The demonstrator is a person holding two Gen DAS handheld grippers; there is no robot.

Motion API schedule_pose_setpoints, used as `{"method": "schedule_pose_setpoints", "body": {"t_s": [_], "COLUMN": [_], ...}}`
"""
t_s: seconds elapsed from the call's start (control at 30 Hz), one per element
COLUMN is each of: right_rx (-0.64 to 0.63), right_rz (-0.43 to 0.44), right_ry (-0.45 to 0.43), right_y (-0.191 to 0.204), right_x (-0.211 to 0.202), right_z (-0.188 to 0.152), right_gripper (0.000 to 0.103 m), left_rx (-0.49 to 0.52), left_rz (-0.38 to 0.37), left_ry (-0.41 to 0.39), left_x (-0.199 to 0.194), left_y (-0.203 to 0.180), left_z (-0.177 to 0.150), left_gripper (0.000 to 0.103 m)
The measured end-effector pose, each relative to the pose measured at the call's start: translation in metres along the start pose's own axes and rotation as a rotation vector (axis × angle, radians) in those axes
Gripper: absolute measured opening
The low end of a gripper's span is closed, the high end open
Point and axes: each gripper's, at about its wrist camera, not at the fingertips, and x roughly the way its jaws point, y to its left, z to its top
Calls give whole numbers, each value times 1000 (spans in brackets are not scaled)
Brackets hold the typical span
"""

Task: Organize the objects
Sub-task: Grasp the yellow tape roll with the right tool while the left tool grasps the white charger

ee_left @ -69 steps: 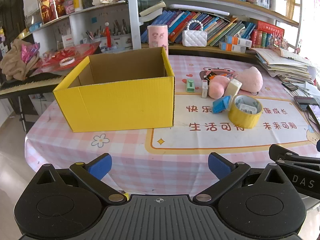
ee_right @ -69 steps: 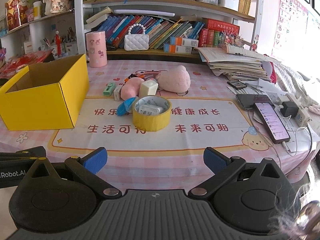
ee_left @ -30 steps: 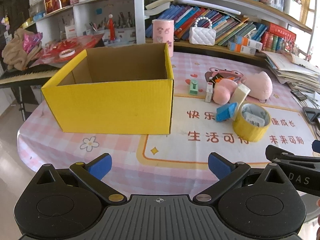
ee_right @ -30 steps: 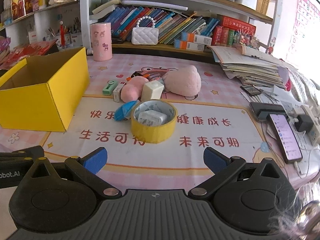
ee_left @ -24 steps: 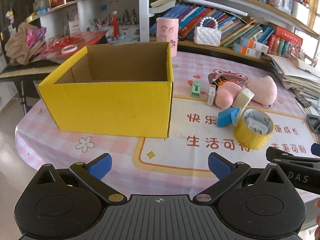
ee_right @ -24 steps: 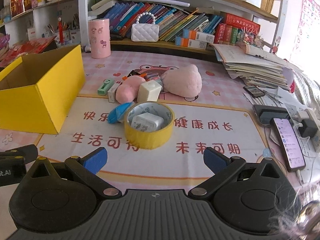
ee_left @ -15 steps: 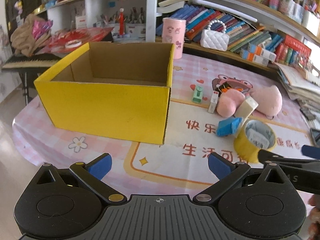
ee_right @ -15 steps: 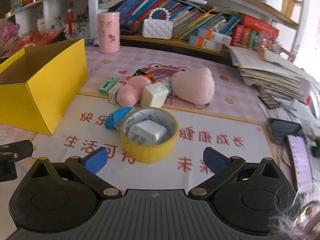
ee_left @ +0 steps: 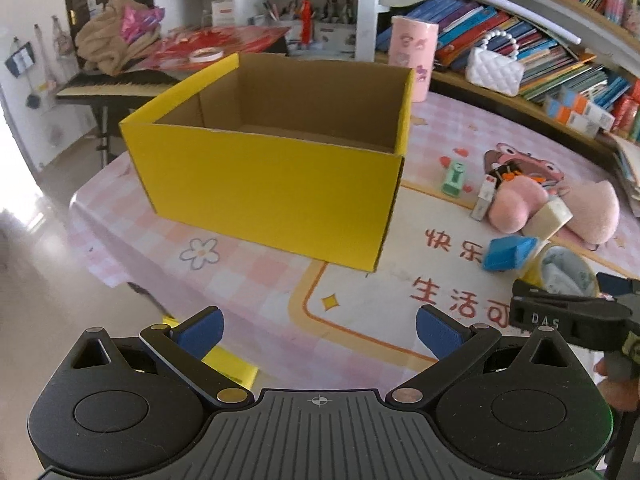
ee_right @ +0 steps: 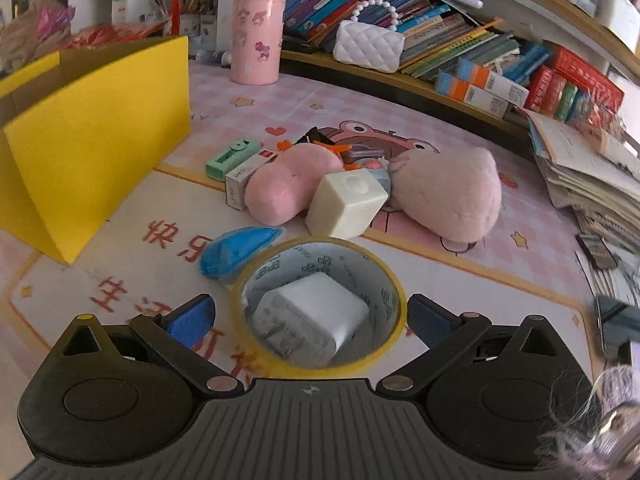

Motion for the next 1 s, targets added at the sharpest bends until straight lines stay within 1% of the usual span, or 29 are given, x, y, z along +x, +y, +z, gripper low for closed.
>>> {"method": "schedule_pose_setpoints", "body": {"t_s": [0.1,0.13,0.23,0.33,0.43,0.5,0.57,0.63,0.7,0.73,0.8,0.83,0.87,1.0], "right_rx": [-7,-10,1,63,116,137,162,192,233,251,270,269,264,238], "right_rz": [-6,0,54,133,183,177,142,93,54,44,31,21,11,-24], "right_ry": [-3,-4,-11,-89,-182,-241,-274,-265,-234,-221,-204,-200,-200,-211], "right_y": [-4,-7,-16,-33,-52,-65,-77,-89,-102,-107,-118,-122,-126,-137], "right_x": [9,11,9,-10,-36,-52,-65,-72,-75,-75,-79,-80,-82,-88], "right_z": [1,0,2,6,11,14,14,13,11,8,1,-1,-3,-14], "right_gripper": [99,93,93,93,93,93,93,93,93,93,93,93,93,93], "left_rx": [-4,-3,13,40,87,120,153,185,220,241,280,303,330,401], "left_rz": [12,12,4,-35,-85,-116,-156,-202,-251,-283,-321,-334,-346,-371], "left_ry": [13,19,29,39,54,53,51,53,52,52,53,52,48,21], "left_x": [1,3,5,9,13,15,17,20,22,24,27,28,30,38], "left_y": [-3,-6,-15,-29,-48,-61,-76,-91,-108,-118,-134,-142,-151,-177], "left_z": [-1,-1,0,1,3,3,3,3,4,4,2,1,0,1], "left_gripper": [103,103,103,103,103,101,101,101,99,96,86,76,68,54]}}
